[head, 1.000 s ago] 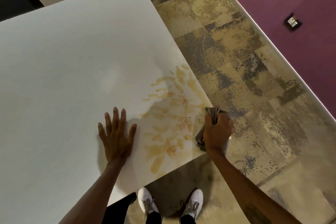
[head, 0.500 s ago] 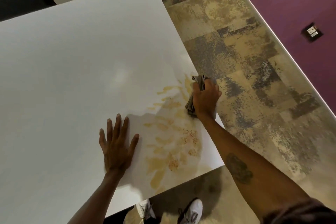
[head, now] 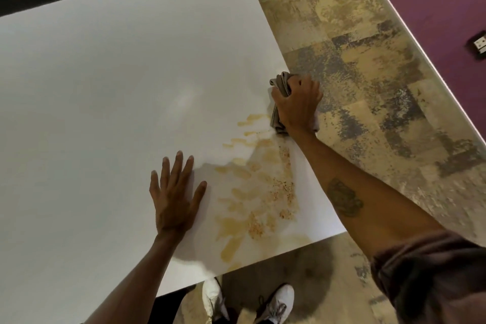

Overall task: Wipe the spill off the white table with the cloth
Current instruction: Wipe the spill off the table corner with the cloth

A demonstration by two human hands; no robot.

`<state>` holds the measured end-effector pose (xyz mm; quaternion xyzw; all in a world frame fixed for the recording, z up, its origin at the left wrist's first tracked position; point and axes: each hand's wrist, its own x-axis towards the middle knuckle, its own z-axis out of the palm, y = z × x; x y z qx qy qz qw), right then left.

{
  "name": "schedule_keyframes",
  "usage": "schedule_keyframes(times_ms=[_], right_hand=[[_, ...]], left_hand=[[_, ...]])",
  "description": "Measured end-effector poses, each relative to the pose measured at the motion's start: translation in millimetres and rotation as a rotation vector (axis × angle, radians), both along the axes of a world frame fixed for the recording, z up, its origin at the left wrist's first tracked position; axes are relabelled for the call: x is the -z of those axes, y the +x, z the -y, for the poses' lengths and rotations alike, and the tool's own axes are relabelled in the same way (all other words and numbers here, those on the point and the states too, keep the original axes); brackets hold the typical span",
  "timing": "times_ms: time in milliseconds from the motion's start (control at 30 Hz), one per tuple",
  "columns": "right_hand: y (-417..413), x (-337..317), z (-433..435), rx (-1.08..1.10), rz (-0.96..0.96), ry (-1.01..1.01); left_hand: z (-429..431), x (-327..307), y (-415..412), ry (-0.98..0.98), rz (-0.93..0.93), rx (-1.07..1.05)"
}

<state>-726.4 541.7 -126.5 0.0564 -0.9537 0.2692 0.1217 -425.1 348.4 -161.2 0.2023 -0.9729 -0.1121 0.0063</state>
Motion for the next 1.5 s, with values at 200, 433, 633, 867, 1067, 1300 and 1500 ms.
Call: schedule_keyframes(times_ms=[200, 433, 633, 867, 1067, 1300, 1500], right_hand=[[18.5, 7.0, 6.5, 0.055, 0.057, 0.131], [5.8, 14.0, 9.0, -0.025, 0.152, 0.14], [-29.3, 0.1, 4.4, -0.22, 0.268, -0.134], [-17.6, -1.3, -10.7, -0.588, 0.274, 0.006], [31.4, -3.5, -36.9, -0.781, 0.38, -0.074], [105.3, -9.0, -70.4, -0.795, 0.361, -0.04], [172.5, -12.5, -100.0, -0.758, 0.377, 0.007]], left_hand=[[0.8, 0.9, 0.4, 0.0, 0.004, -0.003], [-1.0, -2.8, -1.0, 0.003, 0.013, 0.002], [-2.3, -6.5, -2.3, 0.006, 0.037, 0.003], [-6.9, -10.5, -2.5, -0.046, 0.01, 0.001], [-11.7, -18.4, -2.1, 0.052, 0.047, -0.043], [-7.7, -11.4, -0.1, 0.037, 0.062, -0.027], [0.0, -5.1, 5.7, 0.061, 0.056, 0.054]])
